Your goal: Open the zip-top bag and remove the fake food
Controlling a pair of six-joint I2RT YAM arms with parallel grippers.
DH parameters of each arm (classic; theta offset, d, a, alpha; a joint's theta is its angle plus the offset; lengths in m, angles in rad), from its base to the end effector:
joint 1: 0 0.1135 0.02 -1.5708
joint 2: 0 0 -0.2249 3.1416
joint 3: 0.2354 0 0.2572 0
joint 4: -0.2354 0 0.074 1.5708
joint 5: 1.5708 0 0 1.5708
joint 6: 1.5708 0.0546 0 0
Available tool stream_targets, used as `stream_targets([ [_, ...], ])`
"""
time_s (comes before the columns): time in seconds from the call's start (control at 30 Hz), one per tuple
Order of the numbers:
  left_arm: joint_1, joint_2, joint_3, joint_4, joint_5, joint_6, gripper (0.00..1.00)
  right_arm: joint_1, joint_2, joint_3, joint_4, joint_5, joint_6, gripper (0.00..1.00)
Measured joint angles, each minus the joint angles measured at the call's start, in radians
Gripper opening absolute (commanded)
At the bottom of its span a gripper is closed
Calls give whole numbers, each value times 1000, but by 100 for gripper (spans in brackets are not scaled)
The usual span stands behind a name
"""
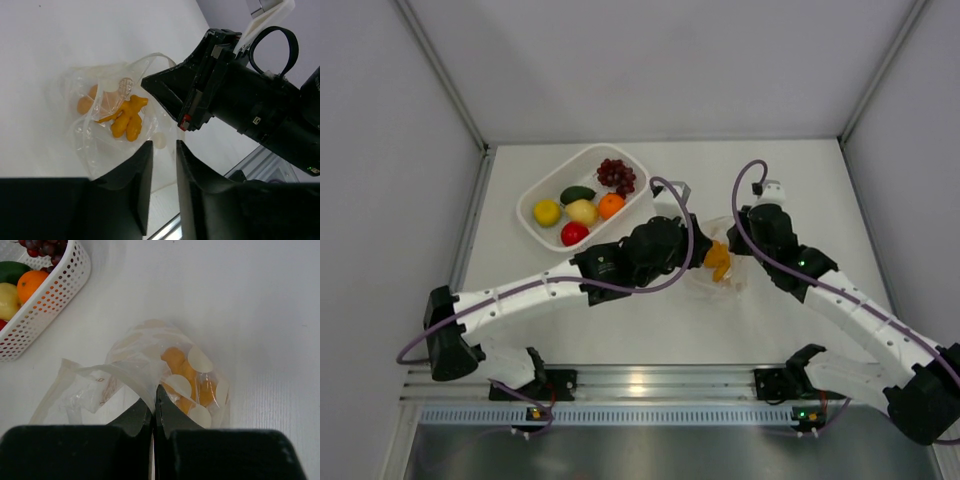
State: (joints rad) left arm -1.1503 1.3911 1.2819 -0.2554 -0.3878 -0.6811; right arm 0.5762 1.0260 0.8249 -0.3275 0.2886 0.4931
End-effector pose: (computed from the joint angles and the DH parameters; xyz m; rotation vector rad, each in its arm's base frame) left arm 0.1623 -0.3123 0.3227 0.2003 1.9929 -0.8465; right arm 0.2345 0.1339 0.2509 0.0873 2.0925 0.3495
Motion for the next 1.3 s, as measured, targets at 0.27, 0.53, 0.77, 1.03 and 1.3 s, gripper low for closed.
stream_targets([
  [0.27, -3, 126, -16, 113, -23, -75, 15, 21, -10, -35, 23, 28, 59, 0],
  [0.53, -3, 352, 34, 153, -21, -137, 16, 23, -61, -93, 19, 68, 84, 0],
  [0.77, -1, 508, 90, 158, -5, -174, 27, 24, -144, -153, 3, 117, 82, 0],
  [1.03, 10, 643, 218, 152, 38, -182, 51, 23, -230, -203, -48, 159, 58, 0],
  [1.3, 19, 777, 323, 57, 73, -169, 74, 23, -295, -232, -111, 195, 30, 0],
])
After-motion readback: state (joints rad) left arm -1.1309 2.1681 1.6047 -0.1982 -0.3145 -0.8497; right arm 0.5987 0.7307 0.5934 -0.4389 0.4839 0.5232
